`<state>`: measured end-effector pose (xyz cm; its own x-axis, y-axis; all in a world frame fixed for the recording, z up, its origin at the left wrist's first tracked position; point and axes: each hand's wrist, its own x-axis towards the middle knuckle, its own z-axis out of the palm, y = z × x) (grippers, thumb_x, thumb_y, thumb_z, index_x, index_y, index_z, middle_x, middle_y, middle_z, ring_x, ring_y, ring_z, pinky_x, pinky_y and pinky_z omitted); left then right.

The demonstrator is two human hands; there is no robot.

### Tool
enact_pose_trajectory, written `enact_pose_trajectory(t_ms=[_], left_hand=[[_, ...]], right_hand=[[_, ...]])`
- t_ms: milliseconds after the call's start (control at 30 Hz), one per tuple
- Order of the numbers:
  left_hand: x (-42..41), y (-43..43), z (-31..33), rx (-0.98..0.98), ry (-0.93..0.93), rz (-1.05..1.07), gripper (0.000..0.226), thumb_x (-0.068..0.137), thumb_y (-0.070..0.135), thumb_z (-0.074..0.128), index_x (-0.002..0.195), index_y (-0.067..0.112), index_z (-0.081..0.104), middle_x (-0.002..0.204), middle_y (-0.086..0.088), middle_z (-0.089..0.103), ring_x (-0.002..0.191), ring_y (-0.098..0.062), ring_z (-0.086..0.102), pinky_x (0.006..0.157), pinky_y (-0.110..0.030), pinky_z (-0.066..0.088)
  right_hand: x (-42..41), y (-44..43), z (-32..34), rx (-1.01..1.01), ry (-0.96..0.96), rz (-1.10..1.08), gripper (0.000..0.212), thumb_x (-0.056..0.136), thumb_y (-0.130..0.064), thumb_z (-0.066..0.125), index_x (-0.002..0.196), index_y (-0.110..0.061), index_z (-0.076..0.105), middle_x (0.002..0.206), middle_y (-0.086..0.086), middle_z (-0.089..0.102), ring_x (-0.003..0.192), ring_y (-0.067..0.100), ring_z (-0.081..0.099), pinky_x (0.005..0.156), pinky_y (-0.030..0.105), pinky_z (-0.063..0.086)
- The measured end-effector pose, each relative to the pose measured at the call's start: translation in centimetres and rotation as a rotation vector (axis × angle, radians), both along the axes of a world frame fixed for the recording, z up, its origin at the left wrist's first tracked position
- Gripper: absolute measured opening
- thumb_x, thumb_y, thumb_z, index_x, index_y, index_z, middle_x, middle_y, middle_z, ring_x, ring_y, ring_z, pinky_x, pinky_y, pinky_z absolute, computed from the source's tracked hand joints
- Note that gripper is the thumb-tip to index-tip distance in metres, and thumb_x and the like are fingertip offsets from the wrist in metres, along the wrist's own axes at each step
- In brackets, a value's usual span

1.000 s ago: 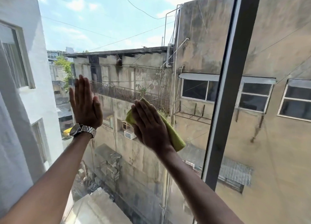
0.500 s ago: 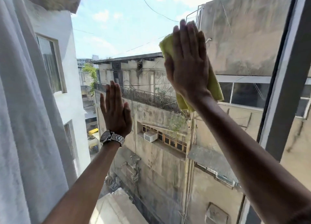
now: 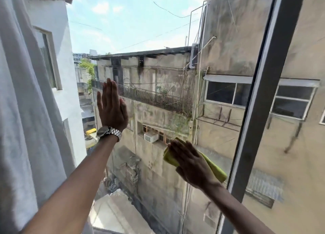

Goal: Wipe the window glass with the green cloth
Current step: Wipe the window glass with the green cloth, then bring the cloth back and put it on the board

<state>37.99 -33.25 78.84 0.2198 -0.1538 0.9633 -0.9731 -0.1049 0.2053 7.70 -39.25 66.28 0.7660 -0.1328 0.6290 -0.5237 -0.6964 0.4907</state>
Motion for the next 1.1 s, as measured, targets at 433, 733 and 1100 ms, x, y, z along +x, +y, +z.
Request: enact_pose_trajectory(t_ms=[433, 733, 1100], left_hand=[[-17.4, 5.7, -8.5, 0.726, 0.261, -0.547, 0.054, 0.082, 0.028, 0.080, 0.126, 0.005, 0.059, 0.117, -0.016, 0.068, 0.109, -0.033, 0.064, 0.096, -0.046, 0.052], [-17.9, 9.7, -19.8, 1.107, 0.618, -0.635, 0.019, 0.096, 0.006, 0.060, 0.112, 0.000, 0.067, 0.111, -0.025, 0.070, 0.105, -0.030, 0.066, 0.102, -0.054, 0.052], [-25.0, 26.2, -57.2, 1.546, 1.271, -0.251, 0.027, 0.097, 0.013, 0.061, 0.115, -0.008, 0.060, 0.116, -0.030, 0.066, 0.110, -0.038, 0.064, 0.094, -0.044, 0.047]], right_hand=[[-1.4, 6.7, 1.3, 0.441, -0.428, -0.329, 0.025, 0.087, -0.011, 0.078, 0.110, -0.004, 0.070, 0.101, 0.017, 0.072, 0.090, 0.033, 0.065, 0.073, 0.040, 0.055], [-9.2, 11.1, -12.8, 1.820, -0.406, 0.020, 0.059, 0.075, -0.013, 0.080, 0.122, 0.012, 0.055, 0.103, 0.021, 0.073, 0.093, 0.022, 0.064, 0.083, 0.045, 0.055], [-19.3, 28.3, -47.6, 2.306, -0.398, -0.630, 0.033, 0.092, 0.003, 0.074, 0.119, 0.016, 0.059, 0.092, 0.017, 0.060, 0.076, 0.022, 0.057, 0.059, 0.026, 0.051]])
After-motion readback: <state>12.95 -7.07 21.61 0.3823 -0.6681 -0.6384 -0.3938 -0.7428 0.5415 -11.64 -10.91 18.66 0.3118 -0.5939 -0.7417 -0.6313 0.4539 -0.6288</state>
